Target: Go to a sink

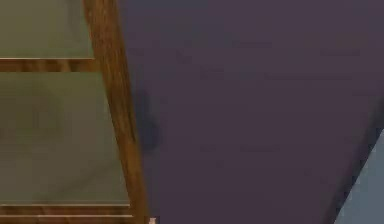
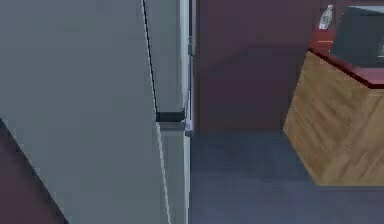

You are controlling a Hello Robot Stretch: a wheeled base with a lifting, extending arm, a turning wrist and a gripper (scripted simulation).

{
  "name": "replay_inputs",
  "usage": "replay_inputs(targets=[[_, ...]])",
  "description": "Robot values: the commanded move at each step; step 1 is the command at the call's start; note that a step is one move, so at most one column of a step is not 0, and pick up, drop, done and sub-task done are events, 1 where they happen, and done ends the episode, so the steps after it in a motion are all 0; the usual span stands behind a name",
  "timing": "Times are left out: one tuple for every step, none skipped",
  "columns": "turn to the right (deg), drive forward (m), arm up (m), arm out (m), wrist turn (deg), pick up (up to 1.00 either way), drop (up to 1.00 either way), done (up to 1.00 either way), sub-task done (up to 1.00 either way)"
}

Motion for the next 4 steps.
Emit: replay_inputs(targets=[[45.0, 0.00, 0.00, 0.00, 0.0, 0.00, 0.00, 0.00, 0.00], [45.0, 0.00, 0.00, 0.00, 0.0, 0.00, 0.00, 0.00, 0.00], [45.0, 0.00, 0.00, 0.00, 0.0, 0.00, 0.00, 0.00, 0.00], [24.0, 0.00, 0.00, 0.00, 0.0, 0.00, 0.00, 0.00, 0.00]])
